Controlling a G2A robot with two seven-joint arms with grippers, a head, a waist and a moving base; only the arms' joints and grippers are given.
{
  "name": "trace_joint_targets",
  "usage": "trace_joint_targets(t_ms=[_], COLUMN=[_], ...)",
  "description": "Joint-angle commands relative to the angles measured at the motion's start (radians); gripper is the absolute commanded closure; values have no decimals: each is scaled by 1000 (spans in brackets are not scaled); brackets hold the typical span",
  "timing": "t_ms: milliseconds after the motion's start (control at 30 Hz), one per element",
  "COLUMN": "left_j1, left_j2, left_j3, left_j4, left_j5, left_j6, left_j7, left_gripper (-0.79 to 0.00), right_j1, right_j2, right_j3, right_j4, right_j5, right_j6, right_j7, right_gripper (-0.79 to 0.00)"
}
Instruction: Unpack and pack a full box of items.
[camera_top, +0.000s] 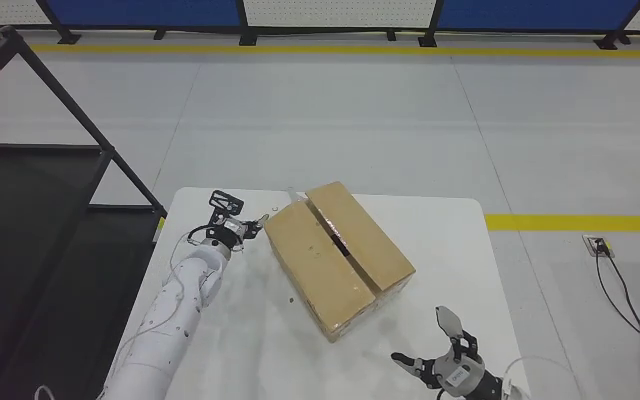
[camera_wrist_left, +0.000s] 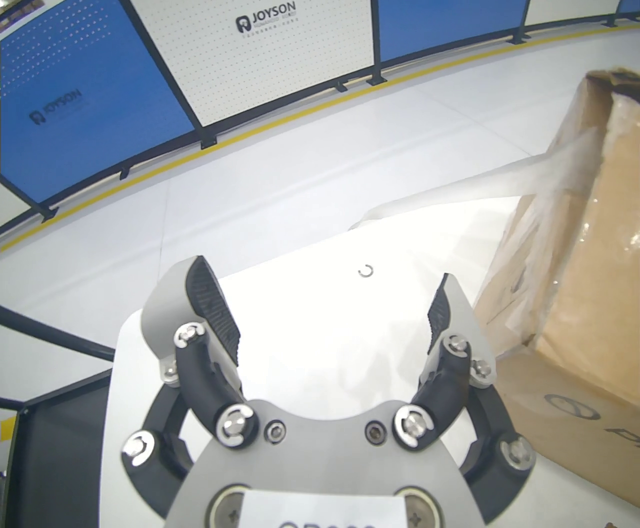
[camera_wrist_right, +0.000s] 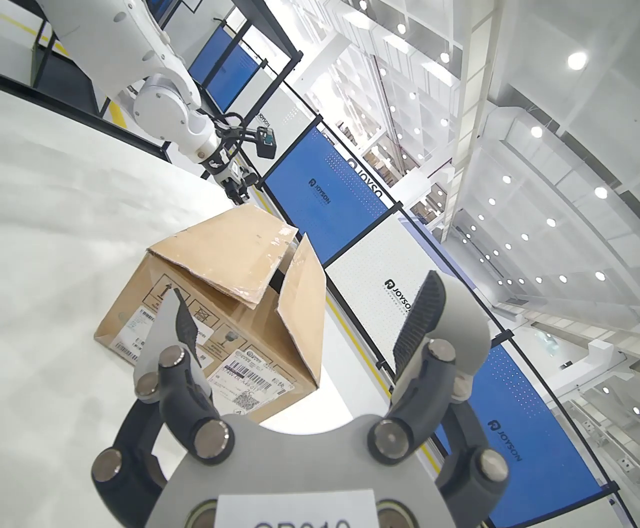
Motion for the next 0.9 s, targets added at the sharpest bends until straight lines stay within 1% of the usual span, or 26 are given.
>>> trace_joint_targets(t_ms=[0, 100, 167, 233, 300, 367, 400, 667, 767, 867], left_j1=[-9, -18, -19, -15, -7, 3, 12, 64, 85, 107], left_j2=[-5, -8, -8, -6, -2, 2, 6, 26, 35, 43], left_j3=[20, 29, 29, 25, 21, 14, 9, -14, -25, -35], left_j4=[26, 55, 67, 73, 71, 64, 55, -13, -45, -82], left_j5=[15, 18, 18, 18, 16, 14, 15, 33, 37, 45], left_j6=[-18, -32, -39, -47, -60, -70, -75, -106, -122, -130], left_j7=[29, 64, 84, 103, 123, 138, 147, 175, 181, 180], left_gripper=[-785, -785, -785, -785, -785, -785, -785, -785, -785, -785], right_j1=[-7, -10, -6, 2, 12, 18, 18, 17, 7, -6], right_j2=[2, 6, 8, 8, 5, 2, 1, 1, -1, -9], right_j3=[1, -2, -10, -19, -31, -45, -46, -47, -74, -106], right_j4=[-4, -9, -10, -8, -17, -28, -29, -28, -35, -40], right_j5=[-8, -28, -34, -24, 5, 29, 37, 37, 39, 110], right_j6=[-5, -27, -59, -90, -104, -104, -100, -100, -126, -148], right_j7=[-5, 3, 26, 83, 169, 236, 249, 254, 343, 488], right_gripper=[-785, -785, -785, -785, -785, -785, -785, -785, -785, -785])
